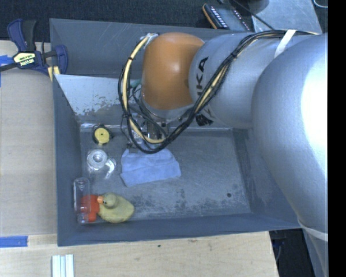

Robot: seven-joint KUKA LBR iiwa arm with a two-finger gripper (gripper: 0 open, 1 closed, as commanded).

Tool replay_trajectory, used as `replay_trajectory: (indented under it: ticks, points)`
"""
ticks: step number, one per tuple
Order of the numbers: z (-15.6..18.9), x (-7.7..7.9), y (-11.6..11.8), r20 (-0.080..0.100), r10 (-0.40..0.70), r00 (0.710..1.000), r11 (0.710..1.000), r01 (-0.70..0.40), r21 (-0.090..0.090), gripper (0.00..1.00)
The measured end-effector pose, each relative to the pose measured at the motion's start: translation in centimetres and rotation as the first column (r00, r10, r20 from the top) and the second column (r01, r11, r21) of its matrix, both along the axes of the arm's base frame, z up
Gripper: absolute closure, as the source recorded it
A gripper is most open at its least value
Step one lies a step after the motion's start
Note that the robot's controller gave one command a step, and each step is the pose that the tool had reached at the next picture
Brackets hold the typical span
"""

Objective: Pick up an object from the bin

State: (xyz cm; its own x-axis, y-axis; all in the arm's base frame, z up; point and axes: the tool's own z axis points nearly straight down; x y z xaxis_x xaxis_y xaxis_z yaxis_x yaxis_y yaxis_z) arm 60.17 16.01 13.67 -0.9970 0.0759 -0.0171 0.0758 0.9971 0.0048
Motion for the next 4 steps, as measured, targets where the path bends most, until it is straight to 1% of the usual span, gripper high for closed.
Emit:
replay_trajectory:
  ticks: [1, 2, 3, 4]
  points:
    - [-2.4, -1.6, 3.1, -0.007, 0.002, 1.000, 1.000, -0.002, 0.000, 1.00]
    - [4.9, -0.5, 2.1, -0.002, 0.003, 1.000, 1.000, -0.003, 0.000, 1.00]
    - [2.9, -0.1, 1.1, 0.004, 0.068, 0.998, 0.998, -0.068, 0.001, 1.00]
    - [-6.7, -2.9, 0.6, 0.001, -0.034, 0.999, 0.999, 0.034, 0.002, 1.00]
